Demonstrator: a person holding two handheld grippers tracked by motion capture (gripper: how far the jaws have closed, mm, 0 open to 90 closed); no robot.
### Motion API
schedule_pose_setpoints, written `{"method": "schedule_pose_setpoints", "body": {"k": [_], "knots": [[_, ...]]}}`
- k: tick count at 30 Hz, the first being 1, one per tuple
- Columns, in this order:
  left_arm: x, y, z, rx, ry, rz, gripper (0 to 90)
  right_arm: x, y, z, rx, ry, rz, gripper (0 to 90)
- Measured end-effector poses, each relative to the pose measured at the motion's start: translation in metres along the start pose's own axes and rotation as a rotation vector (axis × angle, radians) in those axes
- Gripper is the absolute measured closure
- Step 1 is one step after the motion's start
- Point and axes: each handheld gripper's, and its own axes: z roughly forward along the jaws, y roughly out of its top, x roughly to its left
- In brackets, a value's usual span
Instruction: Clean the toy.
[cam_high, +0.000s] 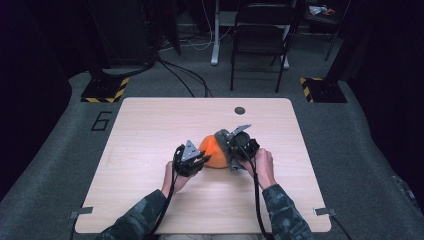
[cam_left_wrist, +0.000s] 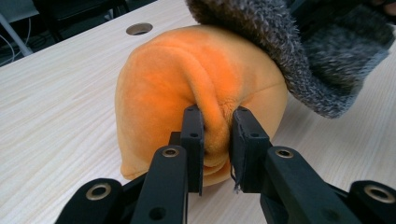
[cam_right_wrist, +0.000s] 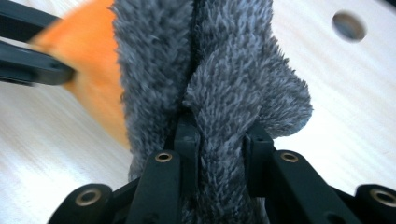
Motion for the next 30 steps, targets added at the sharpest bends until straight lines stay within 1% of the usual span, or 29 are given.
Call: {"method": "schedule_pose_setpoints", "body": {"k": [1,2,3,4,5,6,7,8,9,10,12,13,14,16,17,18,20,22,23,24,25,27,28,29,30], "knots": [[0.000,0.000,0.000,-0.001,0.001,0.000,76.4,-0.003,-0.002,0.001,-0.001,0.007,0.022,72.5],[0.001,0.000,0.000,-0.002,0.002,0.000,76.4,-0.007,-0.004,0.004,0.004,0.000,0.036,72.5],[0.001,0.000,0.000,-0.002,0.002,0.000,76.4,-0.007,-0.004,0.004,0.004,0.000,0.036,72.5],[0.001,0.000,0.000,-0.002,0.002,-0.003,76.2,-0.015,-0.011,0.011,0.031,-0.015,0.063,72.6],[0.001,0.000,0.000,-0.001,0.000,-0.004,76.2,-0.015,-0.011,0.011,0.031,-0.015,0.063,72.6],[0.001,0.000,0.000,-0.007,0.003,-0.004,76.1,-0.018,-0.015,0.016,0.049,-0.009,0.088,72.6],[0.001,0.000,0.000,-0.004,-0.001,0.001,75.6,-0.023,-0.022,0.026,0.066,-0.003,0.125,72.6],[0.001,0.000,0.000,-0.004,-0.001,0.002,75.4,-0.025,-0.024,0.030,0.072,0.007,0.133,72.6],[0.001,0.000,0.000,-0.004,-0.001,0.002,75.4,-0.025,-0.024,0.030,0.072,0.007,0.133,72.6],[0.001,0.000,0.001,-0.007,-0.002,-0.002,75.4,-0.027,-0.028,0.037,0.092,0.008,0.141,72.6],[0.001,-0.001,0.001,-0.012,0.003,-0.002,75.4,-0.029,-0.031,0.042,0.113,0.009,0.147,72.5],[0.001,-0.001,0.001,-0.012,0.003,-0.002,75.4,-0.029,-0.031,0.042,0.113,0.009,0.147,72.5],[0.001,-0.001,0.000,-0.006,0.000,-0.004,75.4,-0.031,-0.032,0.045,0.125,0.005,0.150,72.5],[0.001,-0.001,0.000,-0.009,0.000,-0.005,75.3,-0.033,-0.033,0.046,0.126,0.009,0.156,72.5],[0.002,-0.001,0.000,-0.010,0.004,-0.002,75.3,-0.033,-0.033,0.044,0.131,0.005,0.153,72.5],[0.003,-0.001,-0.001,-0.011,0.003,-0.002,75.1,-0.032,-0.030,0.038,0.125,-0.016,0.130,72.7],[0.004,-0.001,-0.001,-0.012,0.003,-0.011,75.0,-0.031,-0.026,0.030,0.118,-0.024,0.121,72.7],[0.005,-0.001,-0.002,-0.010,0.004,-0.012,74.8,-0.032,-0.019,0.015,0.062,-0.026,0.128,72.8],[0.005,-0.001,-0.002,-0.010,0.004,-0.012,74.7,-0.032,-0.016,0.007,0.036,-0.025,0.114,72.7],[0.005,-0.001,-0.002,-0.011,0.001,-0.009,74.5,-0.031,-0.012,-0.002,-0.003,-0.002,0.121,72.8],[0.003,-0.001,-0.001,-0.015,0.003,-0.010,74.4,-0.029,-0.008,-0.010,-0.034,0.007,0.120,72.8],[0.003,0.000,-0.001,-0.016,0.001,-0.006,74.0,-0.024,-0.003,-0.021,-0.064,0.027,0.103,72.7],[0.002,0.000,-0.001,-0.019,0.003,-0.006,74.0,-0.020,0.000,-0.025,-0.082,0.048,0.092,72.7],[0.002,0.000,-0.001,-0.019,0.003,-0.006,73.7,-0.020,0.000,-0.025,-0.082,0.048,0.092,72.7],[0.003,-0.001,-0.001,-0.024,0.002,-0.012,73.2,-0.012,0.003,-0.023,-0.067,0.060,0.069,72.7]]}}
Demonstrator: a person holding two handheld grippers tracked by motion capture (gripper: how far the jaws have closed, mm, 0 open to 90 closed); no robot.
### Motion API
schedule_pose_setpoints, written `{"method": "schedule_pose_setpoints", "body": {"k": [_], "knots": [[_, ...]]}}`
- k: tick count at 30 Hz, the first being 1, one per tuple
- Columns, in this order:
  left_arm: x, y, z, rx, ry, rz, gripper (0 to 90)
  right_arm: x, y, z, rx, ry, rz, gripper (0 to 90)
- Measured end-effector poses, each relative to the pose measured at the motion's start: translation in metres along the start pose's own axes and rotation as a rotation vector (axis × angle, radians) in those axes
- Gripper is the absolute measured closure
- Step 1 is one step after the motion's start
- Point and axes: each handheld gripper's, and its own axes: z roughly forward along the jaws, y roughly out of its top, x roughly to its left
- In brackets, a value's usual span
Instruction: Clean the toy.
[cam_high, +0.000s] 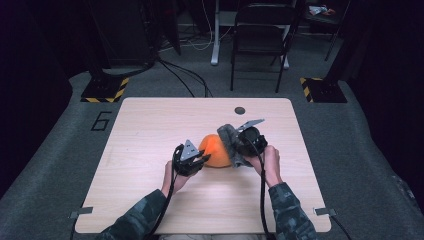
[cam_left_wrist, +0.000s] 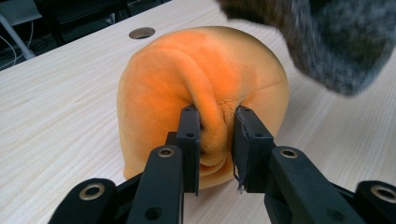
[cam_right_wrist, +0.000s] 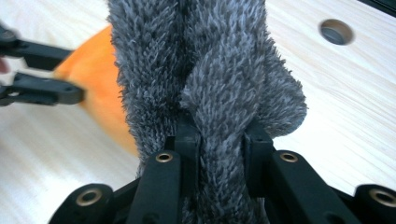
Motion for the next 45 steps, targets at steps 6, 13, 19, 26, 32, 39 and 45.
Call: {"method": "schedule_pose_setpoints", "body": {"k": [6,13,19,26,32,39,45], "knots": [[-0.003,0.002,-0.004,0.018,0.041,0.026,55.8,0.005,-0.009,0.027,0.040,-0.018,-0.003,72.8],[-0.007,-0.006,0.007,0.055,0.087,0.056,47.0,0.000,-0.010,0.028,0.036,-0.015,0.007,72.7],[-0.006,-0.005,0.005,0.016,0.074,0.038,76.4,-0.001,-0.006,0.020,0.027,-0.020,0.007,72.7],[-0.008,0.006,-0.004,-0.002,0.024,-0.023,79.7,0.013,0.006,-0.002,-0.038,0.001,-0.020,72.7],[-0.008,0.009,-0.006,0.004,0.000,-0.063,79.7,0.037,0.012,0.000,-0.049,-0.051,-0.110,72.8],[-0.003,0.005,-0.001,0.021,0.002,-0.083,79.4,0.021,-0.001,0.015,0.016,-0.080,-0.066,72.9],[0.000,0.004,-0.001,0.025,0.001,-0.087,78.8,0.000,-0.016,0.031,0.070,-0.079,0.003,72.9]]}}
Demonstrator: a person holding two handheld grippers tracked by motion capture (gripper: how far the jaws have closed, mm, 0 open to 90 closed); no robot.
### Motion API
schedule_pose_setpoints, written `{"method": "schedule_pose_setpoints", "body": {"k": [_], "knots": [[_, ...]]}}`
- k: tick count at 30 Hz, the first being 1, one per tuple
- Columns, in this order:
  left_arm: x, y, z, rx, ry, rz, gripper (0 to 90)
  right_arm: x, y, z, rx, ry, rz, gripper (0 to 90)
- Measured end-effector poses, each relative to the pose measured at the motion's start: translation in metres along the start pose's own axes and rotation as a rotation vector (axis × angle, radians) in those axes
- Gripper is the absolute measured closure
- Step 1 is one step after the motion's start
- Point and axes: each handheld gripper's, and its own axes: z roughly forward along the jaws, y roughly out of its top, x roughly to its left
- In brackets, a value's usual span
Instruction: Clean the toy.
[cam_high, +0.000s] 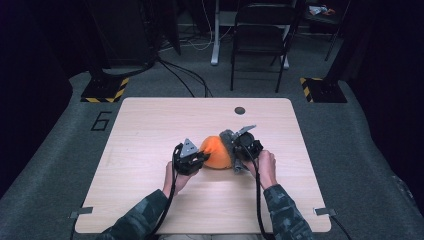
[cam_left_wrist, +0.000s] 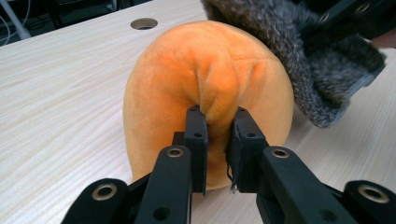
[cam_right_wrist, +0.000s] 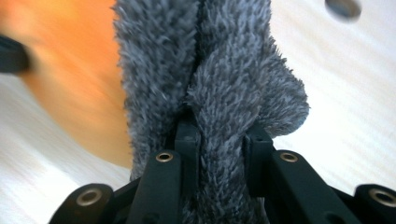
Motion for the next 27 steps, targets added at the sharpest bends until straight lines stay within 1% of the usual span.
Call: {"method": "schedule_pose_setpoints", "body": {"k": [1,2,3,5,6,7,8,9,10,11,13,14,15,16,17,18,19,20,21,22,23,24,25,26,27], "knots": [[0.000,0.000,0.000,0.001,-0.003,0.000,78.6,-0.003,-0.002,0.003,0.013,-0.002,0.014,72.9],[0.000,0.000,0.000,0.001,-0.004,0.000,78.3,-0.008,-0.007,0.010,0.053,-0.013,0.037,72.9],[0.001,0.000,0.000,-0.003,-0.010,-0.014,78.2,-0.010,-0.009,0.013,0.075,-0.016,0.060,72.9],[0.002,-0.001,0.001,-0.010,-0.009,-0.015,77.8,-0.015,-0.016,0.026,0.111,-0.022,0.063,72.9],[0.002,-0.001,0.001,-0.010,-0.009,-0.015,77.7,-0.015,-0.016,0.026,0.111,-0.022,0.063,72.9],[0.002,-0.001,0.001,-0.011,-0.012,-0.016,77.6,-0.021,-0.022,0.039,0.156,-0.004,0.075,72.8],[0.002,-0.001,0.001,-0.017,-0.012,-0.023,77.5,-0.024,-0.024,0.042,0.159,0.009,0.086,72.8],[0.002,-0.001,0.000,-0.016,-0.011,-0.019,77.5,-0.025,-0.023,0.041,0.157,0.015,0.102,72.8],[0.002,-0.001,0.000,-0.016,-0.011,-0.019,77.4,-0.026,-0.022,0.038,0.150,0.011,0.092,72.9],[0.002,-0.001,0.000,-0.017,-0.010,-0.019,77.4,-0.026,-0.022,0.038,0.150,0.011,0.092,72.9],[0.003,-0.001,0.000,-0.023,-0.007,-0.022,77.3,-0.026,-0.018,0.027,0.132,-0.006,0.069,73.0],[0.003,-0.001,0.000,-0.014,-0.013,-0.026,77.1,-0.027,-0.011,0.011,0.088,0.010,0.082,73.0],[0.003,-0.001,0.000,-0.014,-0.013,-0.026,77.1,-0.027,-0.011,0.011,0.088,0.010,0.082,73.0],[0.003,-0.002,0.000,-0.025,-0.010,-0.033,77.1,-0.026,-0.008,0.002,0.052,-0.001,0.077,73.0],[0.003,-0.001,0.000,-0.020,-0.011,-0.025,77.0,-0.022,0.001,-0.016,-0.028,0.036,0.069,73.0],[0.002,-0.001,0.000,-0.022,-0.007,-0.025,76.9,-0.019,0.004,-0.021,-0.050,0.044,0.061,73.0],[0.002,-0.001,0.000,-0.020,-0.010,-0.022,76.8,-0.013,0.008,-0.028,-0.072,0.062,0.062,73.0],[0.002,-0.001,0.000,-0.020,-0.010,-0.022,76.7,-0.013,0.008,-0.028,-0.072,0.062,0.062,73.0],[0.001,-0.001,0.000,-0.019,-0.014,-0.018,76.6,0.001,0.015,-0.037,-0.126,0.099,0.018,72.9],[0.001,-0.001,0.000,-0.016,-0.015,-0.016,76.6,0.001,0.015,-0.037,-0.126,0.099,0.018,72.9],[0.000,-0.001,0.000,-0.019,-0.013,-0.014,76.6,0.009,0.017,-0.040,-0.137,0.106,0.005,72.9],[0.000,-0.001,0.001,-0.020,-0.012,-0.015,76.6,0.018,0.020,-0.040,-0.142,0.111,-0.026,72.8],[0.001,-0.001,0.001,-0.020,-0.015,-0.020,76.5,0.028,0.022,-0.035,-0.125,0.087,-0.082,72.8],[0.002,-0.002,0.001,-0.015,-0.018,-0.018,76.5,0.031,0.022,-0.031,-0.109,0.060,-0.098,72.7],[0.002,-0.002,0.001,-0.015,-0.018,-0.018,76.4,0.031,0.020,-0.027,-0.104,0.035,-0.126,72.7]]}}
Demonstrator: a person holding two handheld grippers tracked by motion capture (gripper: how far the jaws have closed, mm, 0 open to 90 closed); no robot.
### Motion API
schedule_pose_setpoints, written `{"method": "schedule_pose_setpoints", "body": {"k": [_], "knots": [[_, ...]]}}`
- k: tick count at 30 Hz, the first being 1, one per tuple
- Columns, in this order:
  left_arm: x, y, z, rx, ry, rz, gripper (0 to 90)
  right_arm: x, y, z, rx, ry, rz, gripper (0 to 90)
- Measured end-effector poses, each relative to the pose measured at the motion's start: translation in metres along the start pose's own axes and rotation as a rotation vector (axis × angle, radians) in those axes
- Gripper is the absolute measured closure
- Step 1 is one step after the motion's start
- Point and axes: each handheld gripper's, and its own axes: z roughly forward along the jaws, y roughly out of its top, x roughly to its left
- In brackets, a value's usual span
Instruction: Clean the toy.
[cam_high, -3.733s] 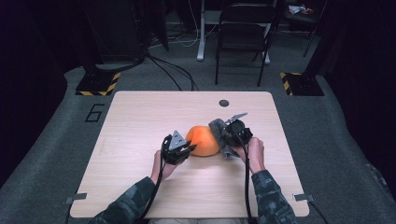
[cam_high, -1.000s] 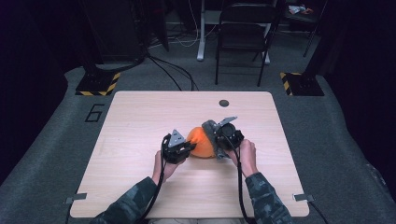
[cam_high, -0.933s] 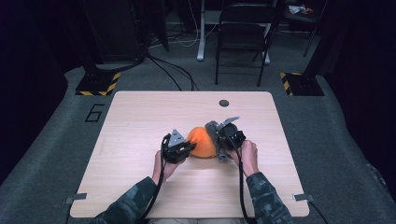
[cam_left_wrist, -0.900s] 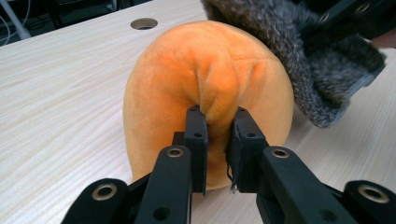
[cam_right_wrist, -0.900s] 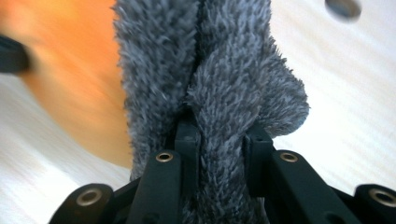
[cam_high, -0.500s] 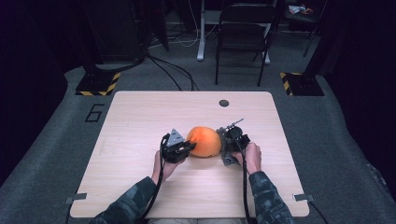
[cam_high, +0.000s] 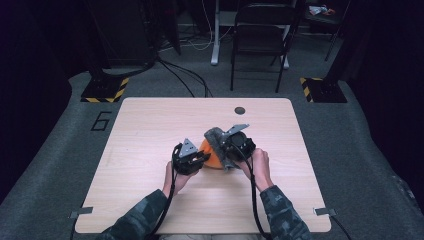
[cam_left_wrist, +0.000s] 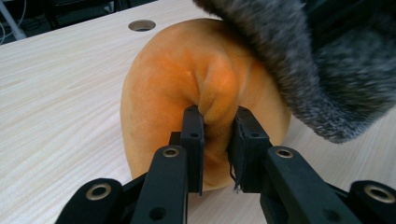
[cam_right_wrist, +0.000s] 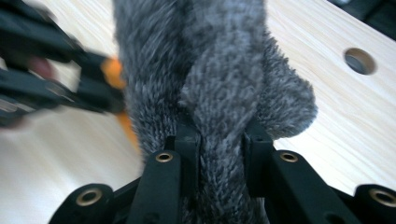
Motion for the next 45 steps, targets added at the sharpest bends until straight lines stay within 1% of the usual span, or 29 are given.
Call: {"method": "schedule_pose_setpoints", "body": {"k": [1,2,4,5,6,8,10,11,14,16,21,23,24,27,28,29,30,31,32,33,35,36,37,39,41,42,43,44,45], "knots": [[0.000,0.000,0.000,0.002,0.001,0.002,76.4,0.000,0.000,0.000,0.000,0.000,0.000,72.7],[0.000,-0.001,0.001,-0.003,0.005,0.004,76.2,-0.004,-0.005,0.004,0.014,0.013,0.036,72.6],[0.000,-0.001,0.001,-0.008,0.010,0.004,76.2,-0.007,-0.007,0.005,0.018,0.012,0.047,72.6],[0.000,-0.001,0.001,-0.007,0.009,0.005,76.3,-0.011,-0.009,0.005,0.032,0.004,0.053,72.6],[0.001,-0.001,0.001,-0.001,0.005,0.007,76.2,-0.018,-0.015,0.009,0.051,0.012,0.084,72.6],[0.001,-0.001,0.001,0.000,0.005,0.015,76.2,-0.025,-0.021,0.015,0.073,0.013,0.113,72.6],[0.000,-0.001,0.002,-0.007,0.005,0.010,76.2,-0.032,-0.027,0.020,0.093,0.028,0.149,72.6],[0.000,-0.001,0.002,-0.007,0.005,0.010,76.2,-0.032,-0.027,0.020,0.093,0.028,0.149,72.6],[0.000,-0.001,0.002,-0.007,0.007,0.013,76.2,-0.042,-0.037,0.029,0.149,0.013,0.190,72.6],[0.001,-0.001,0.002,0.000,0.002,0.021,76.2,-0.046,-0.043,0.036,0.169,0.020,0.211,72.6],[0.001,-0.002,0.002,-0.007,0.006,0.021,76.2,-0.050,-0.054,0.055,0.237,-0.006,0.222,72.6],[0.001,-0.002,0.001,-0.007,0.010,0.019,76.1,-0.051,-0.056,0.059,0.249,-0.008,0.227,72.5],[0.001,-0.002,0.001,-0.006,0.010,0.021,76.0,-0.051,-0.058,0.063,0.251,0.004,0.242,72.4],[0.002,-0.002,0.002,-0.015,0.012,0.014,75.8,-0.051,-0.057,0.061,0.245,-0.013,0.243,72.4],[0.004,-0.002,0.001,-0.021,0.014,0.010,75.6,-0.051,-0.053,0.052,0.242,-0.037,0.205,72.5],[0.004,-0.002,0.001,-0.021,0.014,0.010,75.5,-0.051,-0.053,0.052,0.242,-0.037,0.205,72.5],[0.005,-0.002,0.000,-0.015,0.014,0.008,75.5,-0.053,-0.047,0.041,0.210,-0.050,0.211,72.5],[0.005,-0.002,0.000,-0.015,0.014,0.008,75.5,-0.053,-0.047,0.041,0.210,-0.050,0.211,72.5],[0.006,-0.003,0.000,-0.017,0.013,0.002,75.5,-0.054,-0.039,0.025,0.154,-0.048,0.207,72.5],[0.006,-0.002,0.000,-0.018,0.014,0.002,75.4,-0.052,-0.035,0.018,0.130,-0.048,0.196,72.5],[0.004,-0.002,0.001,-0.026,0.020,0.001,75.2,-0.048,-0.028,0.007,0.065,-0.004,0.193,72.5],[0.004,-0.002,0.001,-0.021,0.015,0.009,75.1,-0.047,-0.026,0.003,0.049,0.006,0.188,72.5],[0.004,-0.002,0.002,-0.028,0.021,0.009,74.9,-0.044,-0.022,-0.001,0.043,0.038,0.187,72.5],[0.005,-0.002,0.001,-0.023,0.016,0.008,74.4,-0.039,-0.018,-0.001,0.029,0.068,0.174,72.5],[0.005,-0.003,0.001,-0.028,0.019,0.005,71.9,-0.034,-0.018,0.008,0.057,0.074,0.156,72.6],[0.005,-0.003,0.001,-0.028,0.019,0.005,69.1,-0.034,-0.018,0.008,0.057,0.074,0.156,72.6],[0.004,-0.002,0.000,-0.029,0.028,0.021,64.9,-0.033,-0.022,0.017,0.073,0.057,0.152,72.6],[0.004,-0.002,0.000,-0.029,0.028,0.021,60.5,-0.035,-0.024,0.020,0.070,0.058,0.168,72.6],[0.003,-0.002,0.000,-0.017,0.037,0.044,55.5,-0.037,-0.025,0.021,0.062,0.057,0.178,72.7]]}}
